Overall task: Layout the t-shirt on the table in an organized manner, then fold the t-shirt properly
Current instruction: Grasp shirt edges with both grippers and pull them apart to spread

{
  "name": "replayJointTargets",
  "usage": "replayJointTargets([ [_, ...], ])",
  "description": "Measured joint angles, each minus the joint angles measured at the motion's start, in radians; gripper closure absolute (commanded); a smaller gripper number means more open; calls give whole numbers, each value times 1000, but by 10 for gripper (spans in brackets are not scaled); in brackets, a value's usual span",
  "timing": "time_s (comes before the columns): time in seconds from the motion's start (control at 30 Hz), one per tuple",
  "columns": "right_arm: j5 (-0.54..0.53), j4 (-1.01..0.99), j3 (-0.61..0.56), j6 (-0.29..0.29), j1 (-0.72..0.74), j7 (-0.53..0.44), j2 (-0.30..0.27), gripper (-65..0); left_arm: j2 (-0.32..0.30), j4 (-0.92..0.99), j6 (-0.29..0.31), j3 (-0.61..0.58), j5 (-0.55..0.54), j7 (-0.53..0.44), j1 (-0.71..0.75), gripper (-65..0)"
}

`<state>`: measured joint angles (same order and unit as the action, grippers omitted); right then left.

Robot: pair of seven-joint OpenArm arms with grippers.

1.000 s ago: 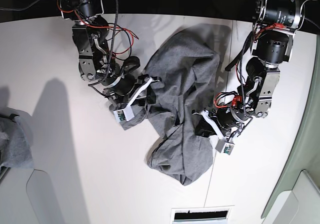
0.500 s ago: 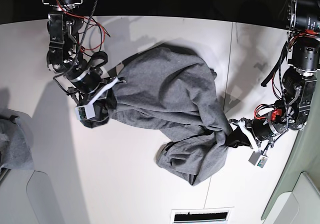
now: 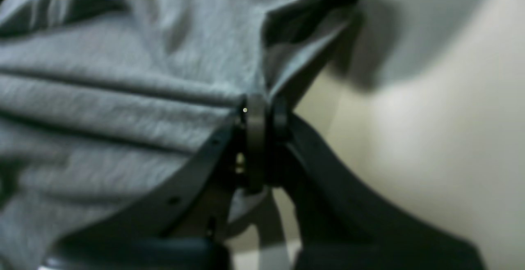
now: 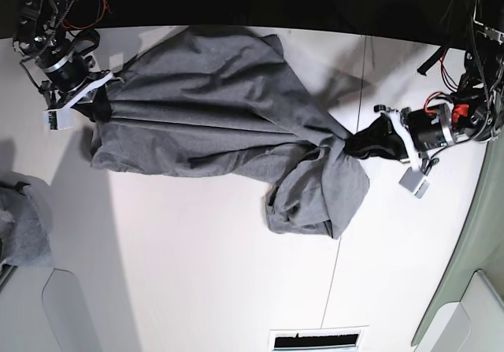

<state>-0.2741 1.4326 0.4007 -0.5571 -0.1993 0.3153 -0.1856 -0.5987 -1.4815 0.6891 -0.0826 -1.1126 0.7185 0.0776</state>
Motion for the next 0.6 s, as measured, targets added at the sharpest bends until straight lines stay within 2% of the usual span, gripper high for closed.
replayJointTargets([
  [0.07,-33,0,35,-2,-3,0,-14,0,0,-72,0,27,-44,23,67,-136],
  [0.13,-67,0,69,13,-3,0,-25,0,0,-130,0,52,-35,26,116,-258],
  [0.2,-119,0,81,14,-3,0,-39,0,6,-171,0,87,-31,25,139,-321],
  [0.23,-139,0,82,15,-3,-2,-42,-31,13,-183,0,106,-31,26,141,-323],
  [0.3,-171,2,82,11,0,-3,-38,-142,35,-192,0,160,-31,14,130,-323],
  [0.37,-211,17,79,1,0,-1,-30,-199,48,-192,0,210,-24,-10,110,-322],
  [0.5,-234,93,79,2,0,20,-18,-204,46,-192,0,225,67,-31,51,-322],
  [0.6,-238,171,79,2,0,47,18,-204,51,-192,0,173,147,-92,24,-323],
])
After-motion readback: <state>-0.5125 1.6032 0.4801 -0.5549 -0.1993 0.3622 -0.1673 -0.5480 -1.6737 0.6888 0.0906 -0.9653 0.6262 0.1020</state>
